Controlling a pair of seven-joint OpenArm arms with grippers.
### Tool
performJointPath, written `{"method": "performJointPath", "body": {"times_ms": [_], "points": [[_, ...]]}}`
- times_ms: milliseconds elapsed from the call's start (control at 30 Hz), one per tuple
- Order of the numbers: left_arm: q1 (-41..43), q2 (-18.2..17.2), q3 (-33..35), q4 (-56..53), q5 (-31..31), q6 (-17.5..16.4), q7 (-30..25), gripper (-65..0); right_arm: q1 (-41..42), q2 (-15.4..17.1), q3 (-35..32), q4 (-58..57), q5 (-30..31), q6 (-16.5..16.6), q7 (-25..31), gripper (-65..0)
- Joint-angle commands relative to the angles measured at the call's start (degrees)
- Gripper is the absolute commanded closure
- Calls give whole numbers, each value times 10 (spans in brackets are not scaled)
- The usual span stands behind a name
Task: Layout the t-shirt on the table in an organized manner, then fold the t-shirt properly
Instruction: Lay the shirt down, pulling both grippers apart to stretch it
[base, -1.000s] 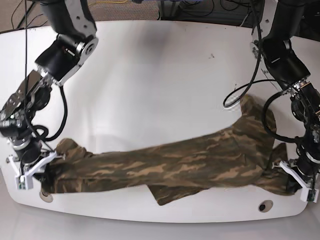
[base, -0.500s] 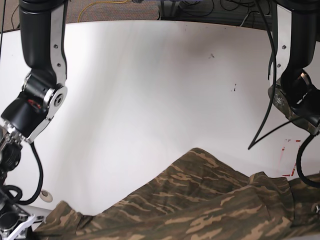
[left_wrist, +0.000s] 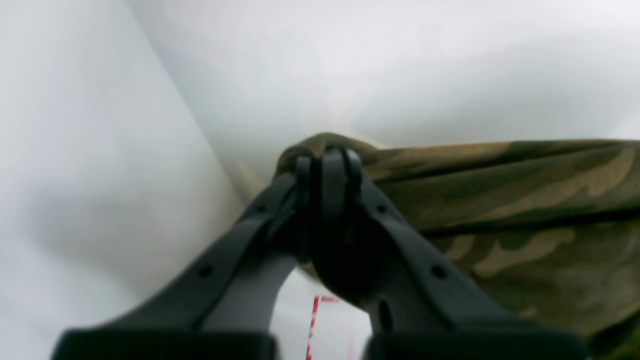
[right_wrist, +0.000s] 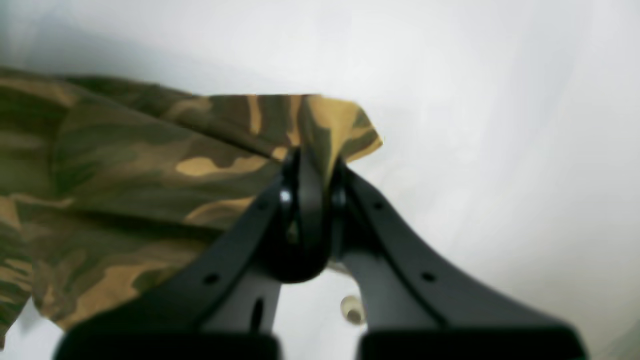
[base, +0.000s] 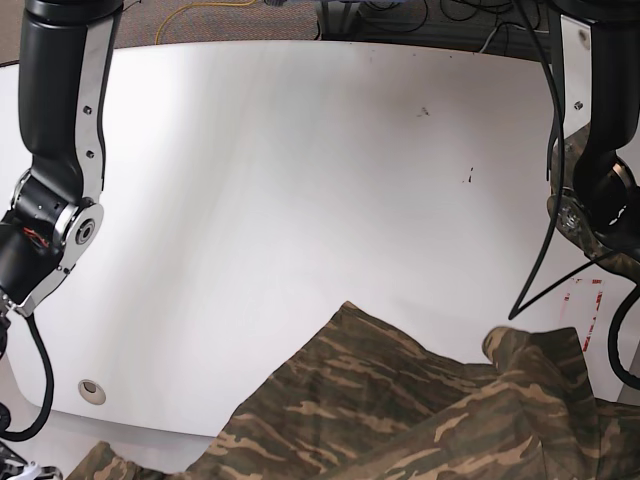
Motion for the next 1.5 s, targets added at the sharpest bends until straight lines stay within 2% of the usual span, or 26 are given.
{"method": "performJointPath", "body": {"times_ms": [0, 267, 600, 800, 1000, 1133, 1267, 1467], "points": [[25, -10, -6, 11, 21, 5, -4, 0, -32, 12, 26, 12, -16, -10, -2, 0], [163, -7, -38, 75, 12, 3, -4, 0, -203, -5, 104, 61, -14, -10, 1, 0], [388, 1, -86, 119, -89, 4, -4, 0, -420, -52, 201, 76, 41, -10, 5, 0], [506, 1, -117, 118, -114, 4, -7, 0, -536, -77, 213, 75, 56, -10, 61, 0], [591, 1, -131, 115, -130, 3, -13, 0, -612, -96, 213, 74, 57, -10, 100, 0], [642, 0, -141, 103, -145, 3, -43, 0, -644, -104, 213, 74, 57, -10, 109, 0], [676, -3, -141, 93, -153, 3, -73, 0, -666, -107, 213, 74, 57, -10, 109, 0], [701, -3, -141, 93, -152, 3, -77, 0, -689, -107, 213, 75, 57, -10, 109, -3]]}}
